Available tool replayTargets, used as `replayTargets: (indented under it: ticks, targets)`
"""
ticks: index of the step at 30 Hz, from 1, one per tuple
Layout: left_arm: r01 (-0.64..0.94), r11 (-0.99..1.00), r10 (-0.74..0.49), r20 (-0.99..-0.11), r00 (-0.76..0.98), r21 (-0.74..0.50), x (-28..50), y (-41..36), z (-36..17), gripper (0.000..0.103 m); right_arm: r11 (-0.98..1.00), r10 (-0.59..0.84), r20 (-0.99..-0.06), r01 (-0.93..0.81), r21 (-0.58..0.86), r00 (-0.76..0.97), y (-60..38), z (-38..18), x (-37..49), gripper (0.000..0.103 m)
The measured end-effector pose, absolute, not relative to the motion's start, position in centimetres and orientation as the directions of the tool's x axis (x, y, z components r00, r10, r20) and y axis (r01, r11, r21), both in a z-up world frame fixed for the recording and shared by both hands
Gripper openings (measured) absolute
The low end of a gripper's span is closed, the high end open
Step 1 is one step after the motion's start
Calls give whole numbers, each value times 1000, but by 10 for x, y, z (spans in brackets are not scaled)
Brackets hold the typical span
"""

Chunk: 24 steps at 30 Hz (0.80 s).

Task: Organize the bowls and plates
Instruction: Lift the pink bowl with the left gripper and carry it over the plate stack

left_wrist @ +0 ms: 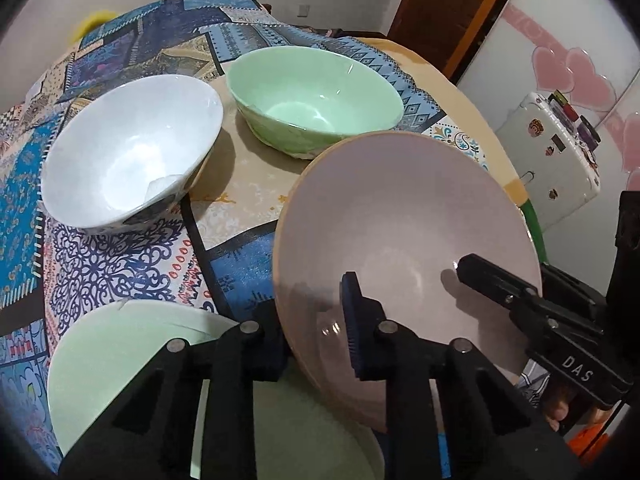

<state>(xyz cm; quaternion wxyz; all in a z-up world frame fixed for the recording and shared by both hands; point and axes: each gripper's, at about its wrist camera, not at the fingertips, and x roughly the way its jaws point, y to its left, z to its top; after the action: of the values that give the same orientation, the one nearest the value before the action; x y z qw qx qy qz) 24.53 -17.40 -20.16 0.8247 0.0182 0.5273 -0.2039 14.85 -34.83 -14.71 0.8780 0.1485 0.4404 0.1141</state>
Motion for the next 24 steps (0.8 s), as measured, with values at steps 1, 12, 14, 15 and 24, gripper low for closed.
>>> replayTargets:
  ticks: [1, 12, 14, 15, 24]
  targets:
    - [355, 916, -320, -876, 360, -188, 244, -173, -201, 22, 929, 332, -737, -68, 364, 588, -349, -146, 148, 30]
    - [358, 909, -362, -829, 426, -213, 225, -161, -166, 22, 931, 319, -688, -81, 355, 652, -341, -115, 137, 22]
    - [354, 910, -364, -822, 437, -215, 219, -157, -159, 22, 932, 320, -682, -87, 353, 658, -337, -110, 134, 22]
    - [352, 910, -366, -819, 441, -217, 218, -155, -155, 22, 932, 319, -680, -90, 350, 660, -335, -108, 133, 22]
    - [316, 925, -351, -795, 495, -212, 190, -121, -130, 21, 928, 351, -650, -156, 339, 674, -301, -90, 124, 20]
